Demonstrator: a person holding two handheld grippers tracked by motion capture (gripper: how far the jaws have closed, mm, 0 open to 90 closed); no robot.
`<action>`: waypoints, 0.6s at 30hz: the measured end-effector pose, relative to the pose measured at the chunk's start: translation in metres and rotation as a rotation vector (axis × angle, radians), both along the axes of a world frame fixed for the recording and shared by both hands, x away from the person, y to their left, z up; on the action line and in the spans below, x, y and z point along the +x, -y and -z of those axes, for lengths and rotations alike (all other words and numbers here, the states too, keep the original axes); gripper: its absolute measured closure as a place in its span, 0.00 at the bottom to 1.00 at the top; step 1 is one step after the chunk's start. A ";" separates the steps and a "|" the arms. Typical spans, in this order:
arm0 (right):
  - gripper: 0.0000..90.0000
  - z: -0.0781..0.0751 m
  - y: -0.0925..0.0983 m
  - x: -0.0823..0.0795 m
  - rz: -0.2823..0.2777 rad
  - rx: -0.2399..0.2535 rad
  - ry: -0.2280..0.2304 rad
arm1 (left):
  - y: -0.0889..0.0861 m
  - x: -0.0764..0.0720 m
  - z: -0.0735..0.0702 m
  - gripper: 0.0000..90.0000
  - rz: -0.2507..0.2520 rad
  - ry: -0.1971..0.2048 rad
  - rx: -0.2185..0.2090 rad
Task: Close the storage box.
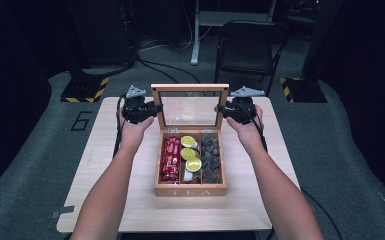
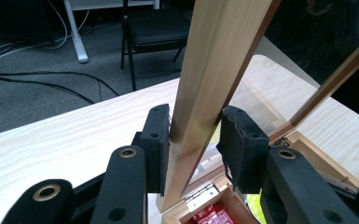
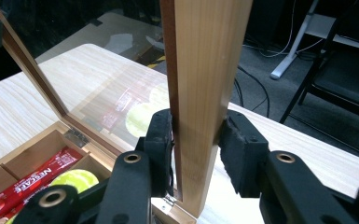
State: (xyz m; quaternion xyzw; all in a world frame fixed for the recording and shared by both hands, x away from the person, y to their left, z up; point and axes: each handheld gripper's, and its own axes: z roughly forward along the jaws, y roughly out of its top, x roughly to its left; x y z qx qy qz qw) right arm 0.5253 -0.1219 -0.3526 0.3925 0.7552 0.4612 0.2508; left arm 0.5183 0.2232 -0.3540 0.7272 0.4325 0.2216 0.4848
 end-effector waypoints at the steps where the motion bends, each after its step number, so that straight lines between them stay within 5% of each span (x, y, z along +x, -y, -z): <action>1: 0.72 0.000 0.001 0.001 -0.004 0.002 0.004 | 0.000 0.001 0.000 0.70 0.001 0.000 -0.003; 18: 0.72 0.001 0.001 0.005 0.002 0.019 -0.002 | 0.001 0.009 0.011 0.70 0.005 -0.041 0.009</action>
